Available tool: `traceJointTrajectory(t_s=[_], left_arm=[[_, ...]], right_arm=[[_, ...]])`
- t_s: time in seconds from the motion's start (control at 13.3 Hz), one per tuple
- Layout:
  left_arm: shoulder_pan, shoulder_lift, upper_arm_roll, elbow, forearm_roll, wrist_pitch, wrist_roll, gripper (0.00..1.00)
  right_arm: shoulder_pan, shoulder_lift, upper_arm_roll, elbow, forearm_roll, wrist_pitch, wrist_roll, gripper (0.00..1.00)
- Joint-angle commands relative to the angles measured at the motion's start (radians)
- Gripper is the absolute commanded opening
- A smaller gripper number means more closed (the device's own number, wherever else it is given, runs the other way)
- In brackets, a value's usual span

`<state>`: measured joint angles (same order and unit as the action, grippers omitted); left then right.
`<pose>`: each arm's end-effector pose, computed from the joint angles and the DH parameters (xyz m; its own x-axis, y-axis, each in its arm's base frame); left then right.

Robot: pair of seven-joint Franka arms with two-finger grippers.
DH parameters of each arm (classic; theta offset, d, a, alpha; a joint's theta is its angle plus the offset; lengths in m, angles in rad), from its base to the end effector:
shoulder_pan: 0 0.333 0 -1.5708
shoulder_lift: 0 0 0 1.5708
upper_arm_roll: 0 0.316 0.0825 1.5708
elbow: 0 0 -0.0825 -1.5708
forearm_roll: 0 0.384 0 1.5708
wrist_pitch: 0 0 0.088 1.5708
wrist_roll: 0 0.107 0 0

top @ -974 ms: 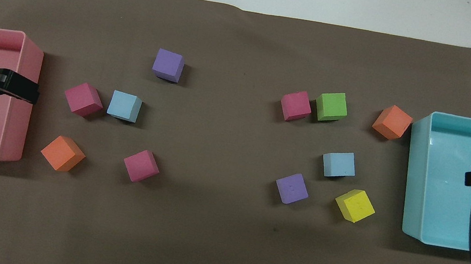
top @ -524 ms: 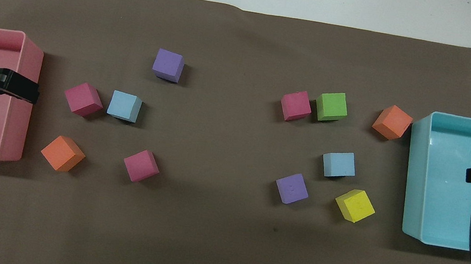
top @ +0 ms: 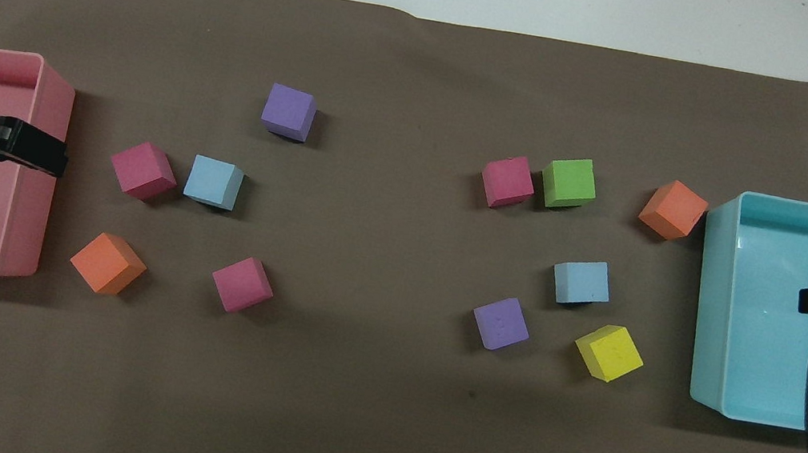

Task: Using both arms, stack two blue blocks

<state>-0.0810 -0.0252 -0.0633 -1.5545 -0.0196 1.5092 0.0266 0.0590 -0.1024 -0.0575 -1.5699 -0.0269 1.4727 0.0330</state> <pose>0.5346 -0.0804 0.6406 0.9850 -0.1712 -0.0197 -0.1708 -0.9851 0.0185 0.5118 -0.0042 0.6708 0.9994 -0.0338 0.0057 -0.0340 -0.9992 0.0207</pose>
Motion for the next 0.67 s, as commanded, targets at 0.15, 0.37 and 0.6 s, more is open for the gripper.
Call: traceJointTrajectory(t_s=[0.15,0.37,0.6], left_arm=[[0.020,-0.021,-0.010,-0.029,-0.010,0.020,0.019,1.00],[0.018,-0.021,-0.010,-0.027,-0.010,0.026,0.018,1.00],[0.015,-0.019,-0.010,-0.025,-0.010,0.029,0.007,1.00]], right_arm=[[-0.004,-0.016,0.002,-0.013,0.016,0.011,0.002,1.00],[-0.004,-0.017,0.002,-0.015,0.016,0.009,0.002,1.00],[-0.004,-0.016,0.002,-0.015,0.016,0.009,0.002,1.00]])
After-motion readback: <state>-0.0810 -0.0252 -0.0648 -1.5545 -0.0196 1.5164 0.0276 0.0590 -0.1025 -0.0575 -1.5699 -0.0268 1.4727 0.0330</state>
